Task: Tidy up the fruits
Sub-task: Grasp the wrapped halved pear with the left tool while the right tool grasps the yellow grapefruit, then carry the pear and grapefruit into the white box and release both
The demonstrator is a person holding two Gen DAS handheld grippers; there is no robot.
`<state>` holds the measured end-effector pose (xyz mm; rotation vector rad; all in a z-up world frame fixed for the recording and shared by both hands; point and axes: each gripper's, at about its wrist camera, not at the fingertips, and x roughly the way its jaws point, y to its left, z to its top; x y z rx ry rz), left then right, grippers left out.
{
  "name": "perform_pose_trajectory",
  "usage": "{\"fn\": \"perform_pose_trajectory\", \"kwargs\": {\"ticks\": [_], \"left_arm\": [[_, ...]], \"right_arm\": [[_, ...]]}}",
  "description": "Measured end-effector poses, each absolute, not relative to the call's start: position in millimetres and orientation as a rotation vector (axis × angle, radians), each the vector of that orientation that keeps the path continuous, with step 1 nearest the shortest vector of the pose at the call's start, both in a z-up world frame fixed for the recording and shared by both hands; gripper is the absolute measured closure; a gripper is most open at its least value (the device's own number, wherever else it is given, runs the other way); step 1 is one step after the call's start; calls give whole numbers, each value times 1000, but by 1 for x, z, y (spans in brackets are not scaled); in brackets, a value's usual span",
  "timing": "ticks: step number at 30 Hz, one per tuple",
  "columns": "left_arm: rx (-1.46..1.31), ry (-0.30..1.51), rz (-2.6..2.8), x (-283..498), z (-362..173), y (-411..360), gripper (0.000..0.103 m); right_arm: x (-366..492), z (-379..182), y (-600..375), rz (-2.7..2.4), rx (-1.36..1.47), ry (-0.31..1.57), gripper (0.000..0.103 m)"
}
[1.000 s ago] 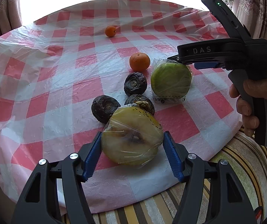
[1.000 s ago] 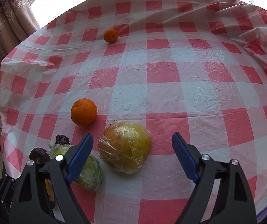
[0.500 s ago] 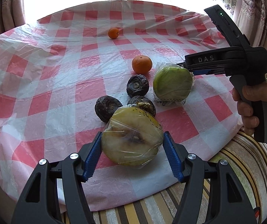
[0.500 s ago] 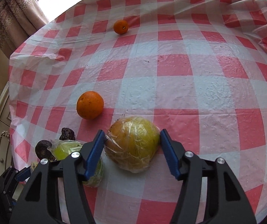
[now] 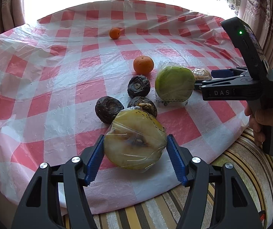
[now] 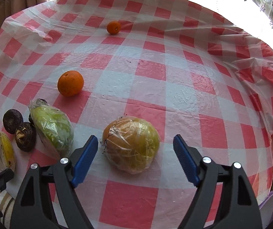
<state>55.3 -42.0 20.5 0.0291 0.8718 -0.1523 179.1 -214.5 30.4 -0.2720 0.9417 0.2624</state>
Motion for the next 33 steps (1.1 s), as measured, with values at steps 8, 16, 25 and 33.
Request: {"fn": "perform_pose_trajectory", "kwargs": {"ticks": [8, 16, 25, 33], "left_arm": [[24, 862, -156, 54, 22, -41, 41], [20, 843, -162, 49, 30, -43, 42], [31, 829, -171, 43, 41, -48, 42], [53, 813, -187, 38, 53, -56, 42]], "right_arm": [[174, 30, -212, 259, -285, 912, 38], [152, 42, -224, 236, -262, 865, 38], [114, 53, -245, 242, -212, 841, 38], [87, 58, -262, 247, -187, 836, 38]]}}
